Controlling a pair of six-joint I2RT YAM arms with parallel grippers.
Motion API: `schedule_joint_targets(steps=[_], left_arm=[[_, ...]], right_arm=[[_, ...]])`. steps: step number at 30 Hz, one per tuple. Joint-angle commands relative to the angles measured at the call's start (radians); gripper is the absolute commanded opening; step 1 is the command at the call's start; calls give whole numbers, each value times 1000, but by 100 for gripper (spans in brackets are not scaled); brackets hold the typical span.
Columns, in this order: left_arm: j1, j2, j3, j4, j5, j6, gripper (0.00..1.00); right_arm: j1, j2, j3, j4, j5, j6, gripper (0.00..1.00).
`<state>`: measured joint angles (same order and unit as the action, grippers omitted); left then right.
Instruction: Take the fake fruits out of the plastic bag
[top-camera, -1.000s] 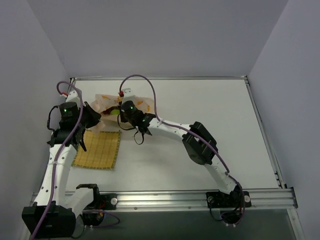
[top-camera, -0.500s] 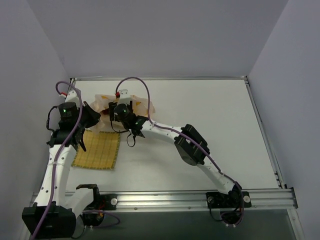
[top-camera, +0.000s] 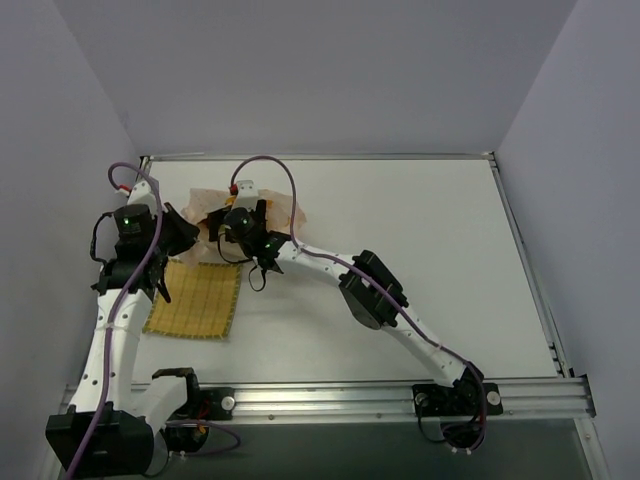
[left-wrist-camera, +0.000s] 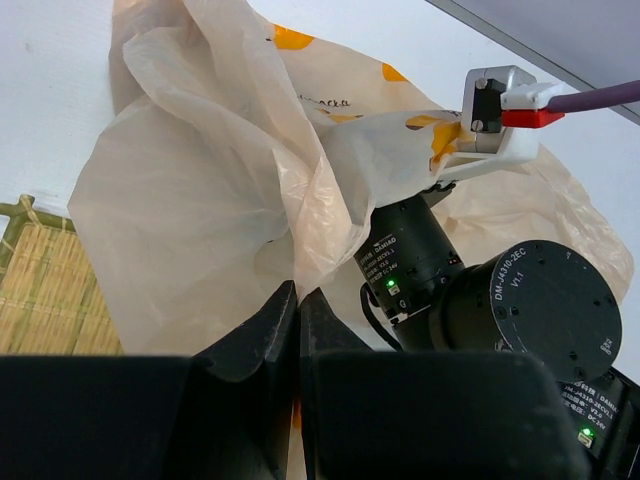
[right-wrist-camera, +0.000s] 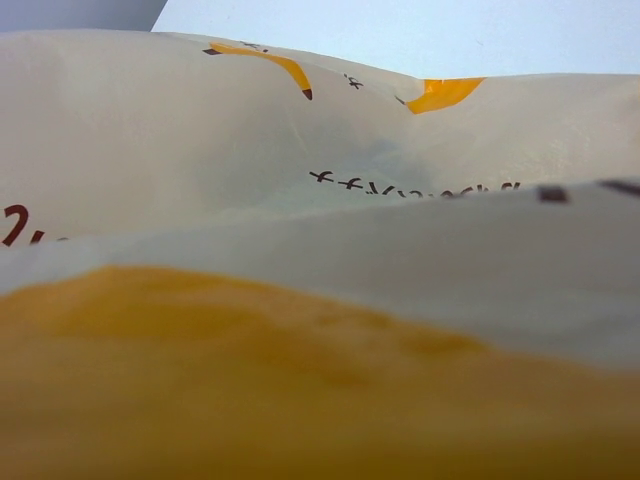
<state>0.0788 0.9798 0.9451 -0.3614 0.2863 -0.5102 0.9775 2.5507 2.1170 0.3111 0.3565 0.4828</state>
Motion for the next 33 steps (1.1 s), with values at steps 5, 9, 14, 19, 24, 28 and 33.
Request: schedule_joint_targets(steps=[5,9,14,19,24,28,33], left_arm=[[12,-29,9,22,4,-13,2],[10,-35,-3,16,-4,-25,2],[4,-35,-6,18,-1,-34,2],[-2,-36,-5,19,-1,-34,2],[-4,-43,-9,15,-7,-33,2],[-5,-43,-9,16,-6,-33,2],[-5,-35,-6,16,-1,-30,2]], right_arm=[[16,-4,-34,-113,-8,1,99],[18,-38,-34,-208,29,-90,90],[7,-133,-104,-303,78,-205,85],[-11,-181,-106,-383,7,-273,80],[-31,-147,-48,-385,-59,-244,88],[-31,-72,10,-341,-67,-198,96],[-49,-55,1,-178,-57,-127,98]])
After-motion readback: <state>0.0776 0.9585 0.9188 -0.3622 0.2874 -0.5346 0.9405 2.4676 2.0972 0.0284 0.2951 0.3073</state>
